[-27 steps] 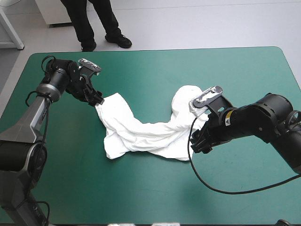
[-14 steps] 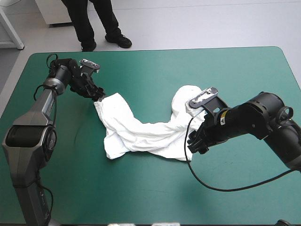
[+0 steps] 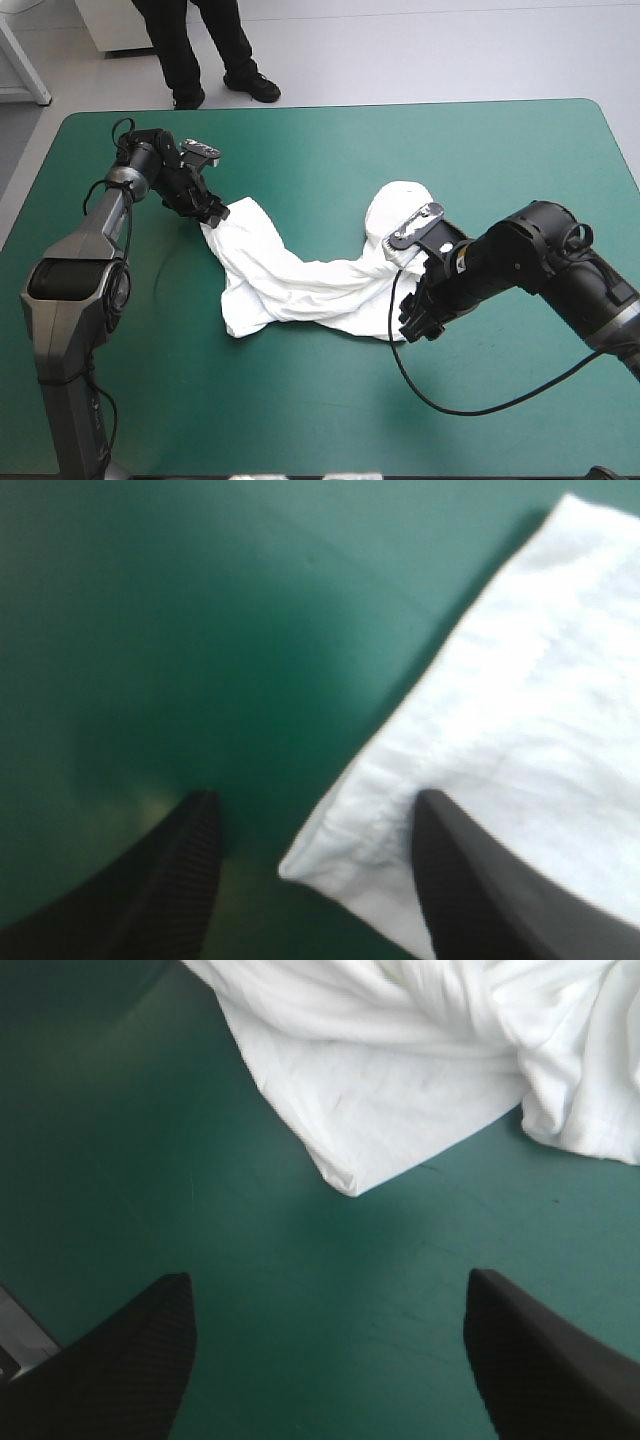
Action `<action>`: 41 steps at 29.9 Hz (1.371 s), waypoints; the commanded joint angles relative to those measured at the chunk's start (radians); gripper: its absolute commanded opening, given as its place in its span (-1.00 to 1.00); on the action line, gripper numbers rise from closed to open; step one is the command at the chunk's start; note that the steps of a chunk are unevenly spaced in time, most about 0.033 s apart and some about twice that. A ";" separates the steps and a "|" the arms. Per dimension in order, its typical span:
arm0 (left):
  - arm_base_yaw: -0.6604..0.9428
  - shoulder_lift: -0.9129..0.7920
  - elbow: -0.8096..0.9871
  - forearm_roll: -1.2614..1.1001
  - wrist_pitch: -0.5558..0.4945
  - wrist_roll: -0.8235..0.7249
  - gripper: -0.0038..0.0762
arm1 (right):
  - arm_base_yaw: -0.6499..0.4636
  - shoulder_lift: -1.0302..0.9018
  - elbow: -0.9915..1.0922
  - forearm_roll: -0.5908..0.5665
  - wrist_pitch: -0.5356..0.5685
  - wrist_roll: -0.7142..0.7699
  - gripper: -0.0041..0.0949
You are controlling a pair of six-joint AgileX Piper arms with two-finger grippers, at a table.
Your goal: Fold the cloth
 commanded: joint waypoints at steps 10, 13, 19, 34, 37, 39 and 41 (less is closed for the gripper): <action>-0.061 0.004 -0.021 -0.120 0.025 0.007 -0.92 | -0.002 0.001 0.092 -0.088 -0.065 -0.143 0.39; -0.062 0.004 -0.021 -0.120 0.025 -0.003 -0.93 | -0.002 0.037 0.092 -0.084 -0.103 -0.199 0.39; -0.062 0.004 -0.021 -0.131 0.038 -0.005 -0.93 | 0.007 0.130 0.092 -0.003 -0.166 -0.263 0.39; -0.069 0.004 -0.021 -0.160 0.022 0.009 -0.93 | 0.116 0.389 0.092 -0.109 -0.271 -0.236 0.35; -0.069 0.004 -0.021 -0.165 0.015 0.009 -0.93 | 0.116 0.437 0.094 -0.124 -0.272 -0.204 0.26; -0.069 0.004 -0.021 -0.165 0.013 0.009 -0.93 | 0.116 0.464 0.094 -0.124 -0.272 -0.202 0.11; -0.069 0.004 -0.021 -0.165 0.013 0.009 -0.93 | 0.116 0.486 0.094 -0.112 -0.264 -0.199 -0.14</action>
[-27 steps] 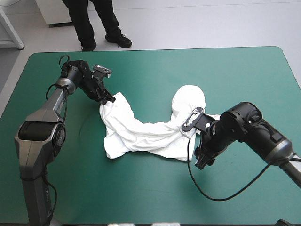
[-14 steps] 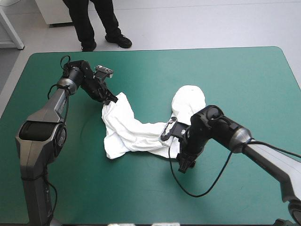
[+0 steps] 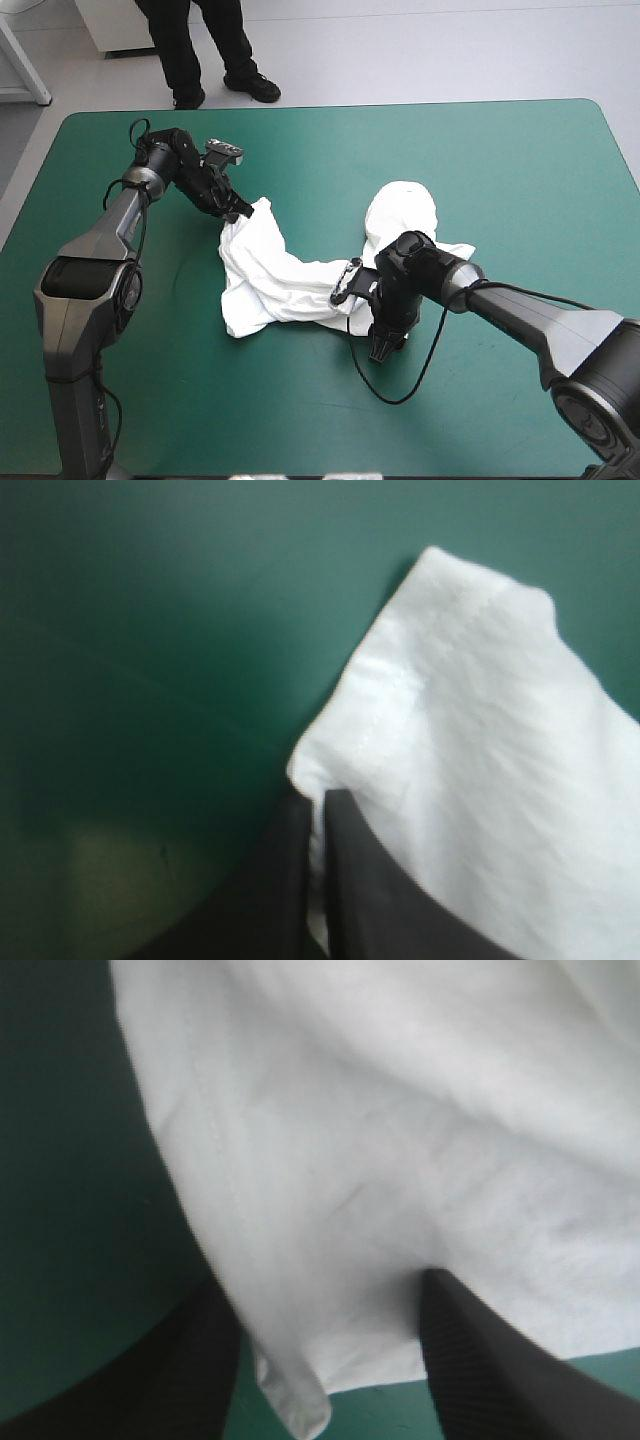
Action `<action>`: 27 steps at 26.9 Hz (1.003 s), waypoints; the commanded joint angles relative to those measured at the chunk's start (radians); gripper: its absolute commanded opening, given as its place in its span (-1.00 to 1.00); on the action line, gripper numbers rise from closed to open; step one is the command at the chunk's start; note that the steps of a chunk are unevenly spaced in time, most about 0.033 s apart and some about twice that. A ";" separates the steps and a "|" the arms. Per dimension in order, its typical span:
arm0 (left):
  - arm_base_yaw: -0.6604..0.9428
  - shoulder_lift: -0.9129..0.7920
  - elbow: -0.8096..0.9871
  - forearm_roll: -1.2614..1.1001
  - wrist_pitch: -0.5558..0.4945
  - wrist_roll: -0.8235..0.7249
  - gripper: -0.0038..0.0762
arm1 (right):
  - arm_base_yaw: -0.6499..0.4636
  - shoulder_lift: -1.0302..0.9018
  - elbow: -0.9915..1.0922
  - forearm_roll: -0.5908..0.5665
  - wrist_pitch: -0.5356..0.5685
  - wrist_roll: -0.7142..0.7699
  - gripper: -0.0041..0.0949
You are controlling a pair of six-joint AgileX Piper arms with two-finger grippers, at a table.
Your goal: Fold the cloth
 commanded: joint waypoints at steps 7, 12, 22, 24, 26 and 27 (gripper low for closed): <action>-0.016 -0.021 -0.003 -0.062 0.009 -0.006 -0.93 | 0.002 0.065 -0.003 0.052 0.041 0.032 -0.93; -0.016 -0.048 -0.003 -0.077 0.102 -0.006 -0.93 | 0.002 0.031 -0.014 0.031 0.120 0.086 -0.93; -0.016 -0.425 -0.003 -0.065 0.151 -0.102 -0.93 | 0.002 -0.376 -0.199 -0.168 0.265 0.262 -0.95; -0.016 -0.544 -0.003 -0.069 0.151 -0.114 -0.93 | 0.002 -0.481 -0.298 -0.219 0.265 0.283 -0.95; -0.016 -0.628 -0.005 -0.084 0.147 -0.114 -0.93 | 0.002 -0.530 -0.387 -0.288 0.265 0.327 -0.95; -0.016 -0.660 -0.005 -0.089 0.142 -0.114 -0.93 | 0.002 -0.545 -0.434 -0.321 0.265 0.333 -0.95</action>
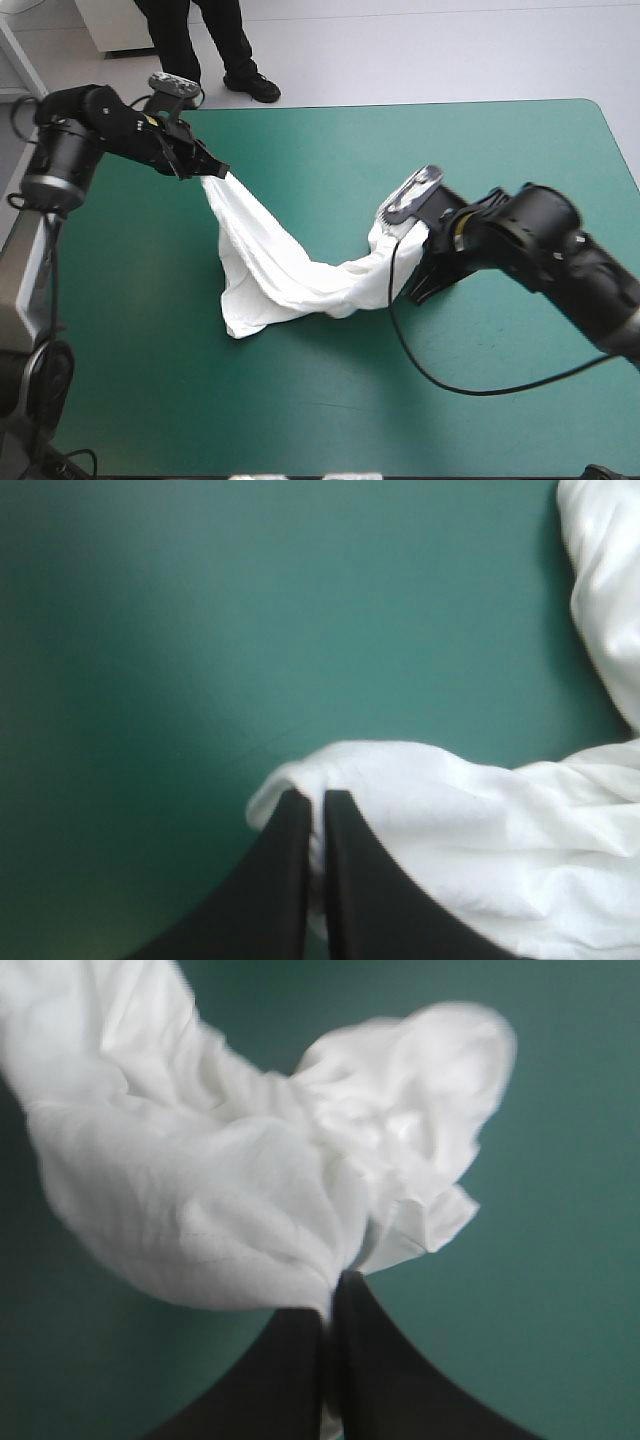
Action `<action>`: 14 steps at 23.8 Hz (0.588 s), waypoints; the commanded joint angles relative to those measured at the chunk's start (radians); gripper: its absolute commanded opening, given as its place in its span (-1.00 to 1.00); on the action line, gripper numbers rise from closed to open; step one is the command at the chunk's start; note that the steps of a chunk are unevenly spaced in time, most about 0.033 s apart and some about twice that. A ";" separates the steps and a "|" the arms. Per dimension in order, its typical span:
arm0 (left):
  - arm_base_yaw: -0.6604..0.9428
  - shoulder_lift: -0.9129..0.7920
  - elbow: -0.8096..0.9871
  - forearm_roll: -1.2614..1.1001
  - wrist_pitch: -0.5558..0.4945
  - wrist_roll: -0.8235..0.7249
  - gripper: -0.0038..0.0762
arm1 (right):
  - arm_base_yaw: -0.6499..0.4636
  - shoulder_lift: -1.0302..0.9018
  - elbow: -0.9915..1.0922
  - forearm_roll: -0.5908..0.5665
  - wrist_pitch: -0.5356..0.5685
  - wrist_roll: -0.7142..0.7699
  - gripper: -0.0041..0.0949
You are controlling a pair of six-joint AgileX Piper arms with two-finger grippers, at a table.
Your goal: Fold the cloth
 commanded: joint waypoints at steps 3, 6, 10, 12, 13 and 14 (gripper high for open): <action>-0.005 -0.290 -0.032 -0.101 -0.015 -0.013 -0.93 | 0.001 -0.113 -0.328 -0.196 0.005 0.033 -0.95; -0.005 -0.395 -0.060 -0.134 -0.062 -0.011 -0.93 | 0.001 -0.109 -0.538 -0.216 0.005 0.036 -0.95; -0.005 -0.487 -0.189 -0.176 -0.108 -0.008 -0.93 | 0.001 -0.114 -0.746 -0.212 0.005 0.036 -0.95; -0.005 -0.508 -0.254 -0.183 -0.101 -0.012 -0.93 | 0.001 -0.121 -0.811 -0.193 0.003 0.040 -0.95; -0.005 -0.518 -0.281 -0.188 -0.099 -0.017 -0.93 | 0.001 -0.127 -0.834 -0.180 0.002 0.040 -0.95; -0.005 -0.531 -0.303 -0.199 -0.099 -0.024 -0.93 | 0.001 -0.133 -0.853 -0.168 -0.002 0.040 -0.95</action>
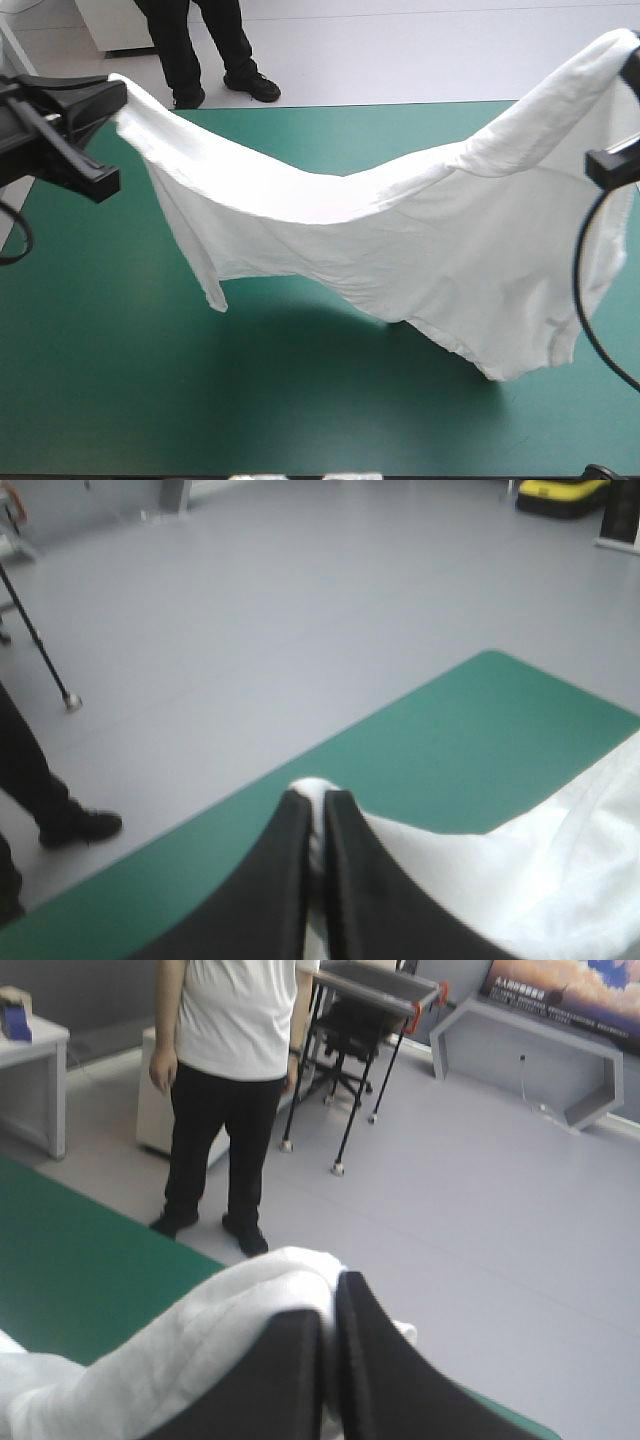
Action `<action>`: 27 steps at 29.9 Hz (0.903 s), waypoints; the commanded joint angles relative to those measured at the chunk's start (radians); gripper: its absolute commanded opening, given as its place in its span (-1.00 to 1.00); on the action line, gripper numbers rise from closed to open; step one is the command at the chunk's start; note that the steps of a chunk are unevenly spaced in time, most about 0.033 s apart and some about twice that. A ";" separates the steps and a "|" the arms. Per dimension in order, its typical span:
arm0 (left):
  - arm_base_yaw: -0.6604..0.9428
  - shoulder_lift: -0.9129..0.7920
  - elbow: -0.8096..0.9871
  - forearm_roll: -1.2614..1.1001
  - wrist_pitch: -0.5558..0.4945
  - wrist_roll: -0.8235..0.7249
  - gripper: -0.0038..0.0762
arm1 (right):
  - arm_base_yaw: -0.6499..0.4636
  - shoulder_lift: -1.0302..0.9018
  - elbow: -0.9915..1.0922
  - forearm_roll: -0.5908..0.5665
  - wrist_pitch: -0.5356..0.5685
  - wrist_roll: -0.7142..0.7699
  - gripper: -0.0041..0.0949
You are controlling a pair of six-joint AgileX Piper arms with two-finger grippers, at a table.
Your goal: Fold the cloth
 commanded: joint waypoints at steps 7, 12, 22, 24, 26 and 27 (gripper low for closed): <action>-0.005 -0.143 -0.134 -0.073 -0.077 -0.030 -0.93 | 0.001 -0.096 -0.129 0.096 -0.052 0.004 -0.95; -0.005 -0.195 -0.134 -0.067 -0.058 -0.060 -0.93 | 0.001 -0.117 -0.129 0.187 -0.134 -0.002 -0.95; -0.005 -0.206 -0.039 0.000 0.024 -0.150 -0.93 | 0.001 -0.089 -0.120 0.262 -0.132 -0.007 -0.95; -0.005 -0.206 0.028 0.029 0.041 -0.176 -0.93 | 0.001 -0.069 -0.101 0.222 -0.082 0.020 -0.95; -0.005 -0.206 0.104 0.031 0.067 -0.184 -0.93 | 0.001 -0.049 -0.057 0.147 -0.040 0.030 -0.95; -0.005 -0.204 0.136 0.033 0.067 -0.194 -0.93 | 0.001 -0.043 -0.034 0.124 -0.029 0.046 -0.95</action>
